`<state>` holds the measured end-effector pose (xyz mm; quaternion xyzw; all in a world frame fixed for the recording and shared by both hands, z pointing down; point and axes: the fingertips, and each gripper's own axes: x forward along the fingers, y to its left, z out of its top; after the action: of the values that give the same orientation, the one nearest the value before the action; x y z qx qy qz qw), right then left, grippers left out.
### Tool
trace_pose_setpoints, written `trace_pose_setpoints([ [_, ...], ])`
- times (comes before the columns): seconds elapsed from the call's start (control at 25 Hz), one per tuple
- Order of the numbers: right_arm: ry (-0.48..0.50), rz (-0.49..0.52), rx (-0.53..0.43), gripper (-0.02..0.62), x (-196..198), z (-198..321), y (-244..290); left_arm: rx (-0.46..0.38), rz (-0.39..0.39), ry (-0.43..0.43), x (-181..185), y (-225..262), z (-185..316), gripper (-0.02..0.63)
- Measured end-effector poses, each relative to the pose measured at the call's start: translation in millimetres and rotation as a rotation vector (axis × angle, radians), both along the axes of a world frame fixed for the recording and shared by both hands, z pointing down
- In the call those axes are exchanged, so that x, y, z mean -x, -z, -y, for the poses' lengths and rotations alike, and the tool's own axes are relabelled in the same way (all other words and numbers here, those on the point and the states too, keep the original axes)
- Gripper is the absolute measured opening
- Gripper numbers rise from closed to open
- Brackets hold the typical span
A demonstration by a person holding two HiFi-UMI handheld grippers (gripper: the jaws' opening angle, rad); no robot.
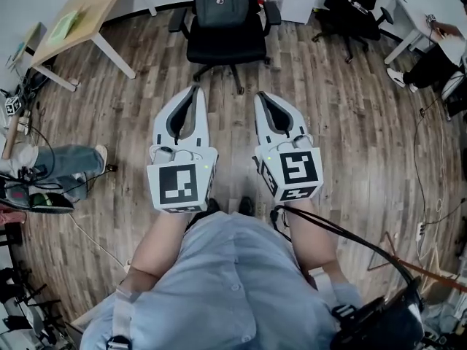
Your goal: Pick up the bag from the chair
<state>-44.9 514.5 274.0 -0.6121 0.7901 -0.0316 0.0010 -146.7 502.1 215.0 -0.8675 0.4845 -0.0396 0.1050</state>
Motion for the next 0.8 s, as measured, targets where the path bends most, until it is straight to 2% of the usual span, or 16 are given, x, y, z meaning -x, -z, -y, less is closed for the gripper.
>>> trace_pose_setpoints([
  [0.24,-0.005,-0.006,0.021,0.000,-11.7,19.1,-10.9,0.025,0.000,0.030,-1.7,-14.8,13.9,0.000],
  [0.4,-0.008,-0.006,0.037,0.000,-12.1,46.3,-23.6,0.035,-0.006,0.045,3.8,-25.0,42.7,0.000],
  [0.56,-0.017,-0.006,0.055,0.000,-12.9,90.4,-30.4,0.064,-0.017,0.052,5.5,-33.9,89.5,0.000],
  [0.8,-0.024,-0.028,0.060,0.000,-0.1,185.7,-30.7,0.068,-0.034,0.044,17.1,-36.0,182.8,0.000],
])
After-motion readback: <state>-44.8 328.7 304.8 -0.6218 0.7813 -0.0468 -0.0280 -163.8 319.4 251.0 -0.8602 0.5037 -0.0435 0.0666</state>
